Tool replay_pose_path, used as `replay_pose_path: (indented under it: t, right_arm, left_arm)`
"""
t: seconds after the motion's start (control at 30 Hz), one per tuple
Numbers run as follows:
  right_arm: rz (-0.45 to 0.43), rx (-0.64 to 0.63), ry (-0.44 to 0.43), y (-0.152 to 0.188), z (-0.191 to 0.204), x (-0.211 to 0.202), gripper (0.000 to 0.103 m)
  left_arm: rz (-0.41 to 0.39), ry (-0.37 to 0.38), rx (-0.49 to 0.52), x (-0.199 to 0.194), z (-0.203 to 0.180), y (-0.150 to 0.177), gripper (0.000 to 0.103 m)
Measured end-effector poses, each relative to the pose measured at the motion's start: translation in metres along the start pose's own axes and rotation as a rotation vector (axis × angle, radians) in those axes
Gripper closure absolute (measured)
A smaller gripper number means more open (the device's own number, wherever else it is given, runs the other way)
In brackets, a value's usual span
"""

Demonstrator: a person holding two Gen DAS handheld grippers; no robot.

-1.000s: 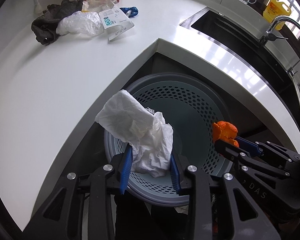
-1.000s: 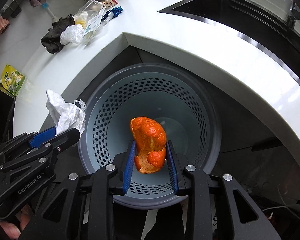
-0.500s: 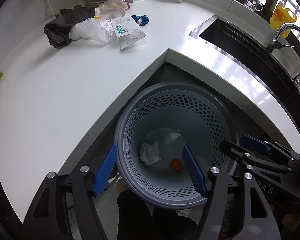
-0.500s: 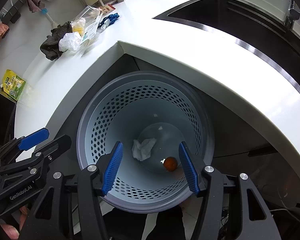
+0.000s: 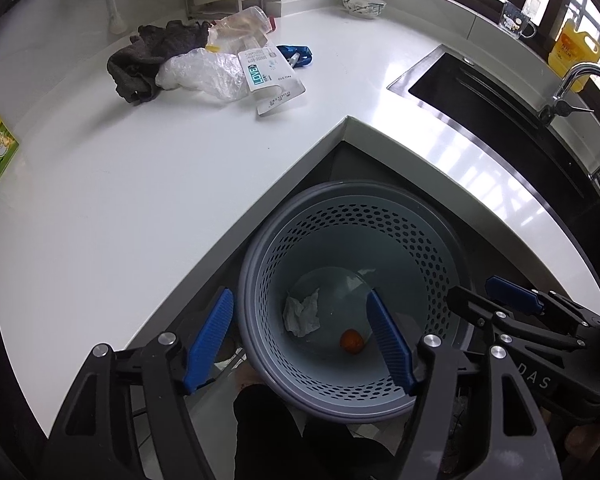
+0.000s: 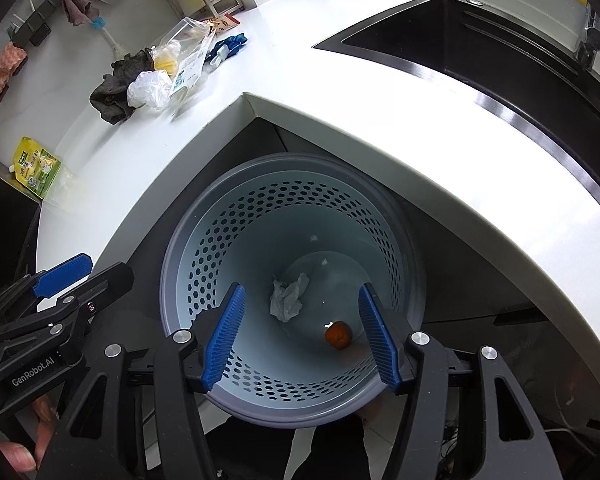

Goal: Collect trash
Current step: 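Open both tools to drop the peel and tissue into the basket, then move both tools back toward the dark cloth and blue ribbon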

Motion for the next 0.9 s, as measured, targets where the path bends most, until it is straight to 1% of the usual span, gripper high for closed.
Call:
replay_pose_path:
  t: [0.23, 0.47, 0.7, 0.77, 0.9]
  right_arm:
    - [-0.041, -0.006, -0.015, -0.008, -0.005, -0.016, 0.046]
    - [-0.067, -0.022, -0.053, -0.013, -0.002, -0.025, 0.044]
    - [-0.078, -0.052, -0.098, -0.021, 0.016, -0.027, 0.044]
    - [-0.078, -0.06, -0.106, -0.024, 0.023, -0.025, 0.043]
    - [-0.067, -0.076, -0.11, -0.032, 0.037, -0.016, 0.043]
  left_arm:
    - [-0.035, -0.01, -0.014, -0.015, -0.004, -0.002, 0.035]
    - [-0.083, -0.052, -0.033, -0.038, 0.004, 0.003, 0.033]
    - [-0.105, -0.099, -0.098, -0.059, 0.033, 0.011, 0.032]
    - [-0.114, -0.112, -0.115, -0.065, 0.043, 0.012, 0.03]
    - [-0.133, -0.127, -0.15, -0.073, 0.064, 0.007, 0.028]
Point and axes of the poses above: each gripper's, at about its wrist camera, not at the fingertips, and x roughly the way its jaws point, z to its left, y to its underside, the point moved 4 cm from there along x, roughly the way its jaws point, and after that the axes turned 3 degrees about -x, right-handed, at the moved point
